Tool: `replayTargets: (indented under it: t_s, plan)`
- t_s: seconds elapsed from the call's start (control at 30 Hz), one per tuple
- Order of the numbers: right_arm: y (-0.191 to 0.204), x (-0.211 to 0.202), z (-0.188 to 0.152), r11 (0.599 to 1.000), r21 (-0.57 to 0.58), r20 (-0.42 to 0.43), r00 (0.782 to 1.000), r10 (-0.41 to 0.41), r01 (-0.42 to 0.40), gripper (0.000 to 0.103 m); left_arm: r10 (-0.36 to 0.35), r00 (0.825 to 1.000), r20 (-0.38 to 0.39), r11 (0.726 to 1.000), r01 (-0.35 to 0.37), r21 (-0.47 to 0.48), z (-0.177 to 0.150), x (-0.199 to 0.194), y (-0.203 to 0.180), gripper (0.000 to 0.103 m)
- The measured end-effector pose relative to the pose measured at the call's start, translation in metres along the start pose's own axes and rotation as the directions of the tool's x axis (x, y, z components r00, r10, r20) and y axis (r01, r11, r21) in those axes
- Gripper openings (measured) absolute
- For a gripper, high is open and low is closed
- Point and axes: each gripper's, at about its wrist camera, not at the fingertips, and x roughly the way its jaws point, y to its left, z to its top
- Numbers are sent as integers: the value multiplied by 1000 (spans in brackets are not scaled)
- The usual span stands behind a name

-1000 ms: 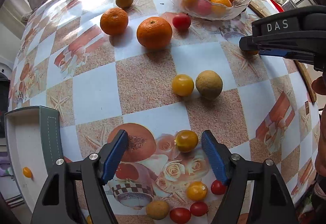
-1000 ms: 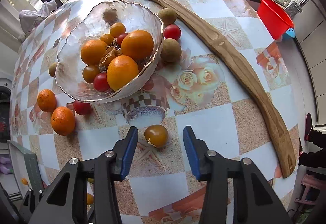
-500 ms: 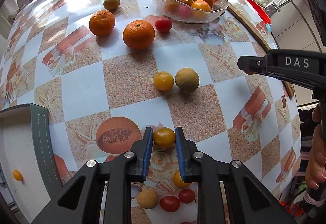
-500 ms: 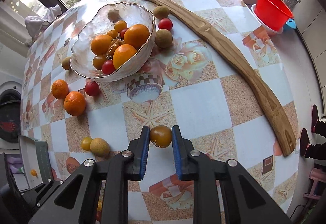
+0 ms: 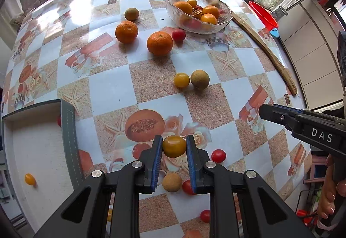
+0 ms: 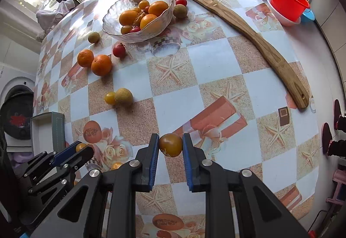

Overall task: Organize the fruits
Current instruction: 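Carry both held tomatoes over the white tray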

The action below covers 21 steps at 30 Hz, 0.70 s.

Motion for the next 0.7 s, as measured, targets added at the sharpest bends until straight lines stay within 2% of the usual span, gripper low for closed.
replayTargets:
  t_s: [0.37, 0.7]
  plan:
    - [51, -9, -19, 997, -72, -18, 1000, 11, -12, 24, 27, 999, 37, 996, -24, -86, -31, -39, 52, 23]
    - [137, 0, -27, 976, -211, -49, 998, 42, -52, 24, 81, 995, 65, 978, -67, -198, -68, -65, 117, 23]
